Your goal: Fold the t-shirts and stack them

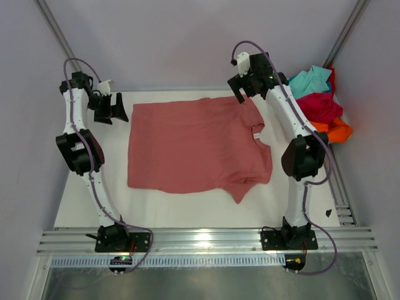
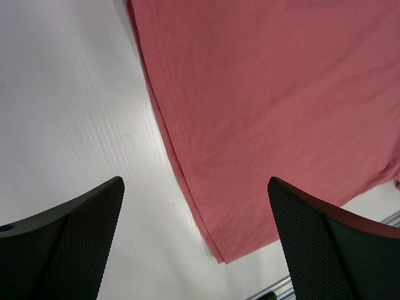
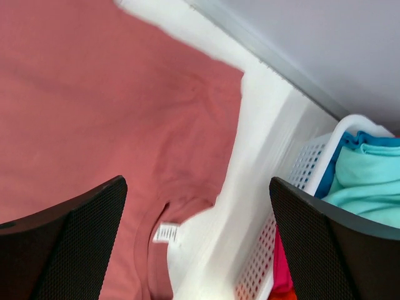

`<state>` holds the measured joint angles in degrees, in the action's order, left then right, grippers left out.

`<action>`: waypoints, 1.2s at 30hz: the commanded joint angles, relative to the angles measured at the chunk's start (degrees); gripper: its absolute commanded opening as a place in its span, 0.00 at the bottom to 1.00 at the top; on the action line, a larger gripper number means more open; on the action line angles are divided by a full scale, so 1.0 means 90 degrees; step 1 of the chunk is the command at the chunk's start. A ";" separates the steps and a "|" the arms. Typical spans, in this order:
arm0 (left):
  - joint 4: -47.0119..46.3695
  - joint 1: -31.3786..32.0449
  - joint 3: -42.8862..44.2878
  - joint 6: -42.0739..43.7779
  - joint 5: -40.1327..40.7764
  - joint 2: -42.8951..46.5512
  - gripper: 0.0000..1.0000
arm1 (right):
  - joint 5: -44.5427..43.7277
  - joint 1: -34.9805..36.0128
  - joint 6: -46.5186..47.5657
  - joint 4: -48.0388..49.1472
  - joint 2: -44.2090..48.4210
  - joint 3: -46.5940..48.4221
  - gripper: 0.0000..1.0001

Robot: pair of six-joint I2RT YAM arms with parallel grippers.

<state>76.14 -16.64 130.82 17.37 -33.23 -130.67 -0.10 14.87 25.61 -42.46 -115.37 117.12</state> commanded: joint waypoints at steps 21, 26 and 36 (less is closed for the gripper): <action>-0.3917 0.1409 0.0356 -0.1275 0.3310 -0.0900 0.99 | -0.1200 -0.0578 -0.0736 0.2305 -0.2415 0.1167 0.99; -0.4612 0.1410 0.0512 -0.1539 0.3107 -0.1184 0.99 | -0.1230 -0.0578 -0.0706 0.2618 -0.2659 0.1224 0.99; -0.5228 0.1537 0.0698 -0.1558 0.3058 -0.1643 0.99 | -0.0312 -0.0588 -0.0443 0.2608 -0.3098 0.1576 0.99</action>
<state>33.63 -3.29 134.13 4.40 -5.58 -144.38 -6.02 9.32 21.06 -21.45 -142.52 127.20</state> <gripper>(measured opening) 0.991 0.993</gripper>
